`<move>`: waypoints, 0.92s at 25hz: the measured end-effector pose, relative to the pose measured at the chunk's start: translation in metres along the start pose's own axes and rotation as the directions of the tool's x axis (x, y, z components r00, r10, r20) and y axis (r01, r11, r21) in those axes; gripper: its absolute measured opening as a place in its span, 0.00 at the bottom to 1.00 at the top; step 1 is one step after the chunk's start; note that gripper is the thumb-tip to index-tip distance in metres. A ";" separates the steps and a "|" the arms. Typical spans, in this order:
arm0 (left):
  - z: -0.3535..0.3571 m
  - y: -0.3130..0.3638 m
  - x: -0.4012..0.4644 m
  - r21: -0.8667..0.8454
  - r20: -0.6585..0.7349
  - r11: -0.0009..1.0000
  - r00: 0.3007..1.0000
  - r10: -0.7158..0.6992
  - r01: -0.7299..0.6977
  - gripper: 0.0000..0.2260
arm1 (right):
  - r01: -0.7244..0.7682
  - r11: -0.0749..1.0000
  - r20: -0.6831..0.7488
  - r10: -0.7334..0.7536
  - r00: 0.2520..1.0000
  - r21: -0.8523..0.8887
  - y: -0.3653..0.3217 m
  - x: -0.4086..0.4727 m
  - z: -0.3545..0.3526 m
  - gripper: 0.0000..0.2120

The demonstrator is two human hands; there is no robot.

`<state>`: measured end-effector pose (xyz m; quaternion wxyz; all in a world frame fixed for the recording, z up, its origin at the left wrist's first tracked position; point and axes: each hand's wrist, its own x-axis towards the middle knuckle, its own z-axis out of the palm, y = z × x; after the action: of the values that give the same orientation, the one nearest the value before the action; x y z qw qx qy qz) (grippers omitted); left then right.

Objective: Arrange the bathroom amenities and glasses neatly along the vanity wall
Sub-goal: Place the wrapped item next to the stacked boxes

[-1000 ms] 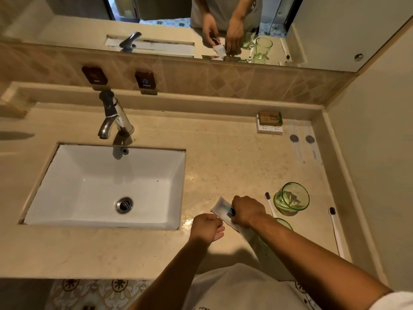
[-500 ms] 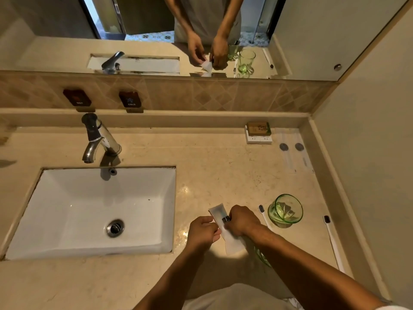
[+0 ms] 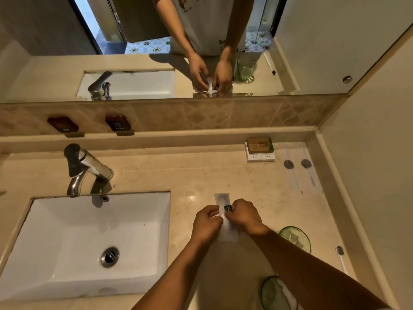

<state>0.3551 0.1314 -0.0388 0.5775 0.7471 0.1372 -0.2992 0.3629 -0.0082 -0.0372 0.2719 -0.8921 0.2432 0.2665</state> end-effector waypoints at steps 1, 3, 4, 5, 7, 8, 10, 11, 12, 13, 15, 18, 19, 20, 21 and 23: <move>0.001 0.008 0.009 0.018 0.001 1.000 1.000 0.023 -0.023 0.15 | -0.002 1.000 -0.005 0.002 1.000 0.025 -0.002 0.009 -0.006 0.14; 0.007 0.022 0.031 0.050 0.001 0.997 0.998 0.055 -0.055 0.17 | -0.013 0.996 -0.032 0.015 0.999 0.083 -0.003 0.029 -0.018 0.13; 0.010 0.030 0.040 0.064 0.002 0.996 0.998 0.066 -0.066 0.18 | -0.019 0.993 -0.044 0.024 0.999 0.115 -0.005 0.038 -0.024 0.13; 0.014 0.038 0.049 0.090 0.003 0.993 0.997 0.080 -0.080 0.19 | -0.021 0.990 -0.056 0.029 0.998 0.140 -0.005 0.047 -0.030 0.12; 0.020 0.051 0.067 0.187 0.011 0.973 0.990 0.138 -0.137 0.20 | -0.002 0.988 -0.101 0.018 0.995 0.157 -0.007 0.065 -0.041 0.13; 0.023 0.055 0.075 0.275 0.006 0.942 0.980 0.197 -0.191 0.19 | 0.021 0.989 -0.136 -0.001 0.991 0.143 -0.008 0.072 -0.045 0.14; 0.025 0.057 0.090 0.436 0.030 0.836 0.934 0.356 -0.332 0.17 | 0.076 0.993 -0.209 -0.057 0.976 0.088 -0.011 0.083 -0.049 0.15; 0.025 0.054 0.097 0.481 0.051 0.785 0.907 0.419 -0.390 0.16 | 0.085 0.994 -0.229 -0.066 0.971 0.074 -0.011 0.087 -0.050 0.15; 0.025 0.051 0.102 0.522 0.069 0.731 0.875 0.479 -0.441 0.15 | 0.081 0.994 -0.230 -0.060 0.971 0.079 -0.011 0.090 -0.050 0.16; 0.024 0.045 0.107 0.561 0.083 0.673 0.842 0.533 -0.481 0.15 | 0.071 0.993 -0.223 -0.047 0.974 0.099 -0.011 0.091 -0.050 0.16; 0.021 0.036 0.112 0.626 0.120 0.564 0.781 0.612 -0.539 0.16 | 0.056 0.989 -0.229 -0.024 0.973 0.136 -0.009 0.091 -0.051 0.17; 0.017 0.032 0.112 0.680 0.144 0.457 0.716 0.683 -0.573 0.17 | 0.120 0.989 -0.299 -0.089 0.950 0.088 -0.005 0.088 -0.053 0.14; 0.017 0.031 0.112 0.681 0.152 0.426 0.685 0.713 -0.595 0.17 | 0.159 0.986 -0.300 -0.136 0.944 0.053 -0.003 0.086 -0.052 0.13; 0.017 0.031 0.111 0.672 0.160 0.404 0.654 0.739 -0.621 0.15 | 0.191 0.981 -0.285 -0.180 0.942 0.014 -0.001 0.085 -0.050 0.13; 0.018 0.032 0.110 0.664 0.174 0.377 0.624 0.762 -0.646 0.14 | 0.215 0.976 -0.267 -0.213 0.940 -0.022 0.000 0.083 -0.049 0.12; 0.019 0.034 0.110 0.669 0.229 0.302 0.575 0.786 -0.679 0.14 | 0.241 0.970 -0.251 -0.241 0.938 -0.034 0.003 0.081 -0.045 0.13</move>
<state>0.4549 0.0878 -0.0818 0.3100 0.9013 -0.3017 0.0241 0.4366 -0.0614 -0.0551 0.2678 -0.9423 0.1644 0.1157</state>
